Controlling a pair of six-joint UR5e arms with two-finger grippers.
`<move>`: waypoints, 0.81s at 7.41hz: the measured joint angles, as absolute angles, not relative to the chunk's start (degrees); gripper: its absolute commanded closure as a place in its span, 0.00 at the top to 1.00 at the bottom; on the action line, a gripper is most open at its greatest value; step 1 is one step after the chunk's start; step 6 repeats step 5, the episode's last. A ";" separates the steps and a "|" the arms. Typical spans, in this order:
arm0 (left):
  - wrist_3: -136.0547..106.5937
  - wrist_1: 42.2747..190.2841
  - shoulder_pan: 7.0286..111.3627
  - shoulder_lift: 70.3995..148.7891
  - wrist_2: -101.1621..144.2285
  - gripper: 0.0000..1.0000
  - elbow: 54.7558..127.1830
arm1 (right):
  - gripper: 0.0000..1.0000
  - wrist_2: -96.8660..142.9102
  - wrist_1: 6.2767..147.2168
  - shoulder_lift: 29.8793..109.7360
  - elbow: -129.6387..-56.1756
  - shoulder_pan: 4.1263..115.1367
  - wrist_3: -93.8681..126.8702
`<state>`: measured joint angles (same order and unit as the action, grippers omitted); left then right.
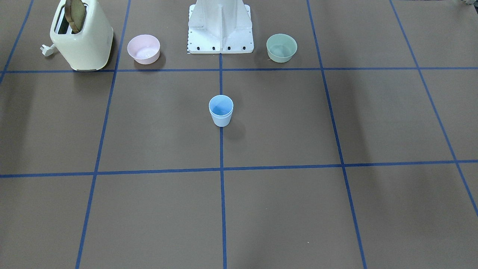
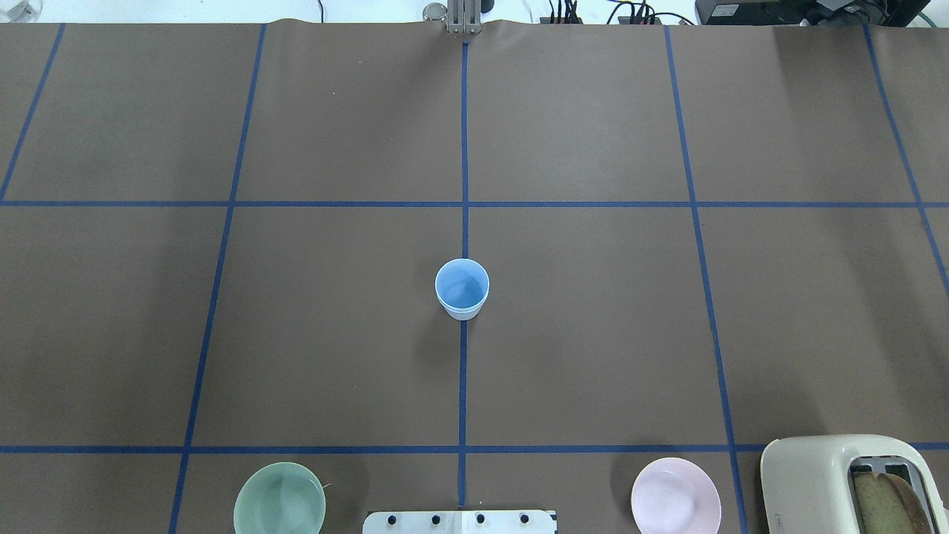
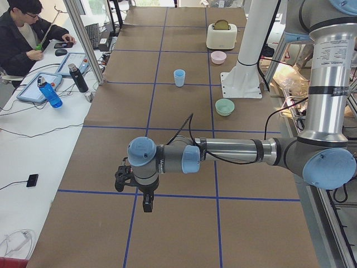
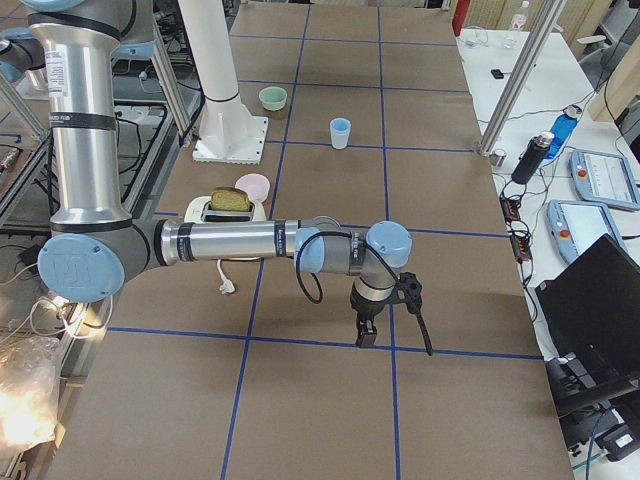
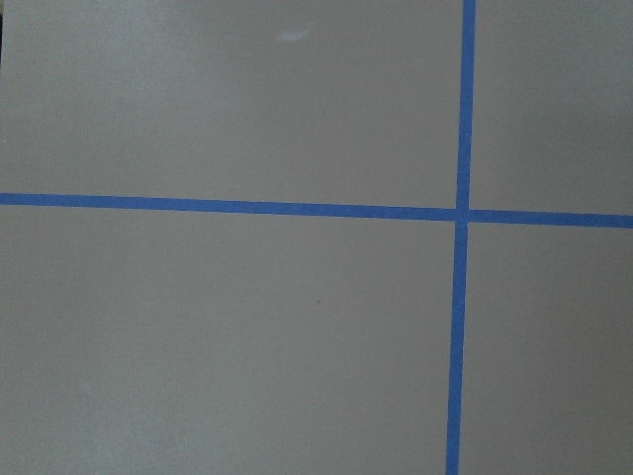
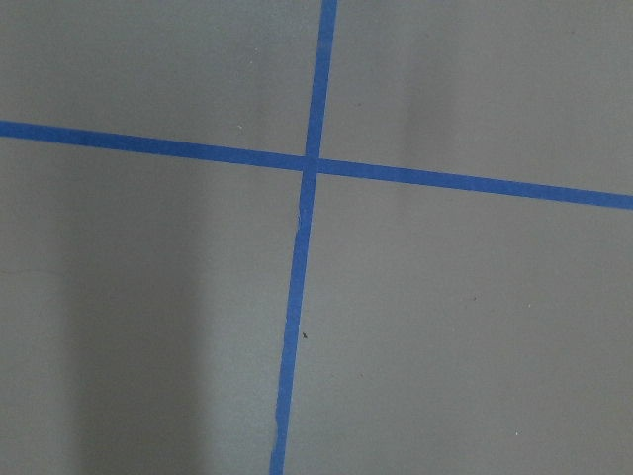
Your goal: Stack blue cups with both arms
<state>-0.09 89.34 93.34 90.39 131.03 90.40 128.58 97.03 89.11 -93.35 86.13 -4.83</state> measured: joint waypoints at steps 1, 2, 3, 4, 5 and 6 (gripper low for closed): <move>-0.09 89.35 93.34 90.27 131.03 0.99 90.43 | 1.00 128.58 97.03 89.15 -93.34 86.13 -4.83; -0.09 89.34 93.34 90.10 131.01 0.99 90.46 | 1.00 128.58 97.03 89.18 -93.34 86.13 -4.84; -0.09 89.36 93.34 89.94 131.02 0.99 90.50 | 1.00 128.58 97.03 89.19 -93.34 86.13 -4.83; -0.09 89.36 93.34 89.87 131.04 0.99 90.51 | 1.00 128.58 97.03 89.20 -93.34 86.13 -4.83; -0.09 89.35 93.34 89.85 131.04 0.99 90.52 | 1.00 128.58 97.03 89.21 -93.35 86.13 -4.83; -0.09 89.35 93.34 89.85 131.04 0.99 90.52 | 1.00 128.58 97.03 89.21 -93.35 86.13 -4.83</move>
